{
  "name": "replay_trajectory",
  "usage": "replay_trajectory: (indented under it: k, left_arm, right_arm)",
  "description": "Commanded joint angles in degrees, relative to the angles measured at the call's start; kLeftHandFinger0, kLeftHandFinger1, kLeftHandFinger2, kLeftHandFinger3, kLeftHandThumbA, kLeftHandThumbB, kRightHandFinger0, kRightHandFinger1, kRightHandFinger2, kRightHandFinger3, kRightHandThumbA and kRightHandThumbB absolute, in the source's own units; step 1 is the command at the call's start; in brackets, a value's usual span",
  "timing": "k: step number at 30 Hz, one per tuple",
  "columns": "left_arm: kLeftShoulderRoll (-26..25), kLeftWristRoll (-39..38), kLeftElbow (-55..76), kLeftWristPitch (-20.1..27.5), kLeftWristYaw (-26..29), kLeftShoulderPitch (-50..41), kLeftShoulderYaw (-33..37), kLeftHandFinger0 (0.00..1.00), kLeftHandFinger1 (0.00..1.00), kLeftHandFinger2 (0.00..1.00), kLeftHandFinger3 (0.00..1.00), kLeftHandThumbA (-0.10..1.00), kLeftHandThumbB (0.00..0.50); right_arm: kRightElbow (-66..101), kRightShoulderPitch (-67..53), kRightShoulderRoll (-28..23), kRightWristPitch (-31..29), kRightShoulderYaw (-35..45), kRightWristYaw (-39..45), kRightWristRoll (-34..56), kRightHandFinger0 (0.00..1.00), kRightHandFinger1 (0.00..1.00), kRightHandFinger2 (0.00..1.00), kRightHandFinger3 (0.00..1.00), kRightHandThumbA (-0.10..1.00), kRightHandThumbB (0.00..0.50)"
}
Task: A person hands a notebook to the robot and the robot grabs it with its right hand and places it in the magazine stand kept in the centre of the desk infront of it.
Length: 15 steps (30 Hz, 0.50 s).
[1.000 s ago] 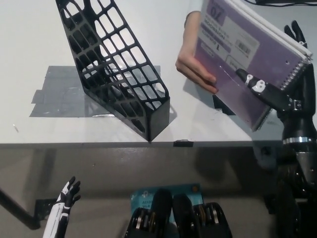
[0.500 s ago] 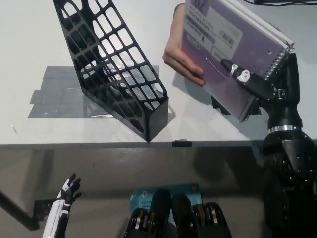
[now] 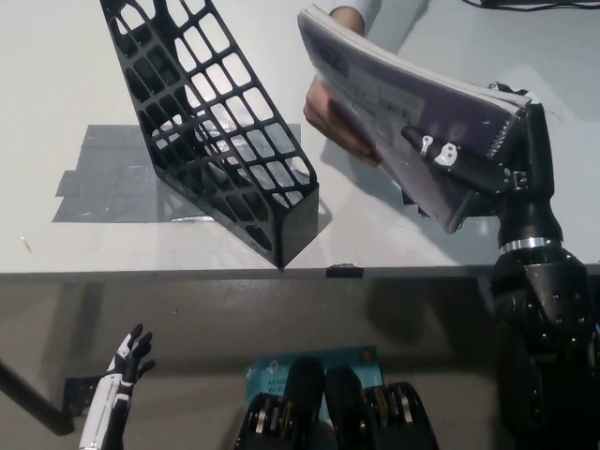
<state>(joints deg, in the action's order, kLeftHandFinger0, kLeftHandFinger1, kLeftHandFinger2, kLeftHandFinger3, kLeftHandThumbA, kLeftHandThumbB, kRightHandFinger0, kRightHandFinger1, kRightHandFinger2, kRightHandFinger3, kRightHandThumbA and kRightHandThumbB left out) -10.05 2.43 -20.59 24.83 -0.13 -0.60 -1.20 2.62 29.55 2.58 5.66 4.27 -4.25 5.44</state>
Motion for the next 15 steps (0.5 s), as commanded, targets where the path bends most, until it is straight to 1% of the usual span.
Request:
replay_trajectory:
  k: [1,2,6,7,8,10,12,15]
  left_arm:
    - [-1.3,-0.4,1.4,2.1,0.0,1.2,-0.4,0.93,1.00,1.00,1.00,1.00,0.500]
    - [-1.3,-0.5,1.4,2.1,0.0,1.2,-0.4,0.93,1.00,1.00,1.00,1.00,0.500]
    - [-1.2,-0.7,1.4,2.1,-0.2,1.1,-0.5,0.93,1.00,1.00,1.00,1.00,0.500]
    - [-1.2,-0.8,1.4,2.1,-0.2,1.2,-0.5,0.92,1.00,1.00,1.00,1.00,0.500]
    - [-1.2,-0.8,1.4,2.1,-0.3,1.2,-0.4,0.92,1.00,1.00,1.00,1.00,0.500]
    - [-1.4,-0.7,1.3,2.1,-0.3,1.6,-0.4,0.92,1.00,1.00,1.00,1.00,0.500]
    - [-1.5,-0.6,1.2,2.1,-0.2,1.8,-0.4,0.92,1.00,1.00,1.00,1.00,0.500]
    - [-1.5,-0.3,1.2,2.1,0.0,2.0,-0.3,0.92,1.00,1.00,1.00,1.00,0.500]
  right_arm:
    - [1.1,3.4,1.1,0.0,-0.7,-0.6,-0.6,0.00,0.00,0.00,0.00,1.00,0.072]
    - [1.2,3.5,1.3,-0.2,-0.6,-0.8,-0.8,0.00,0.00,0.00,0.00,1.00,0.061]
    - [1.9,3.7,1.8,-0.2,-0.4,-1.2,-0.6,0.00,0.00,0.00,0.00,1.00,0.062]
    - [2.1,4.0,2.1,-0.4,0.1,-0.9,0.9,0.00,0.00,0.00,0.00,1.00,0.111]
    - [2.3,4.3,2.5,-0.6,0.6,-0.6,2.5,0.00,0.00,0.00,0.00,1.00,0.131]
    - [2.9,4.8,2.8,-0.7,1.2,-0.2,4.4,0.00,0.00,0.00,0.00,1.00,0.122]
    - [4.9,5.4,3.6,1.7,2.1,-0.5,6.9,0.00,0.00,0.00,0.00,1.00,0.143]
    - [8.3,6.4,4.9,6.2,3.8,-1.3,11.2,0.00,0.00,0.00,0.00,1.00,0.129]
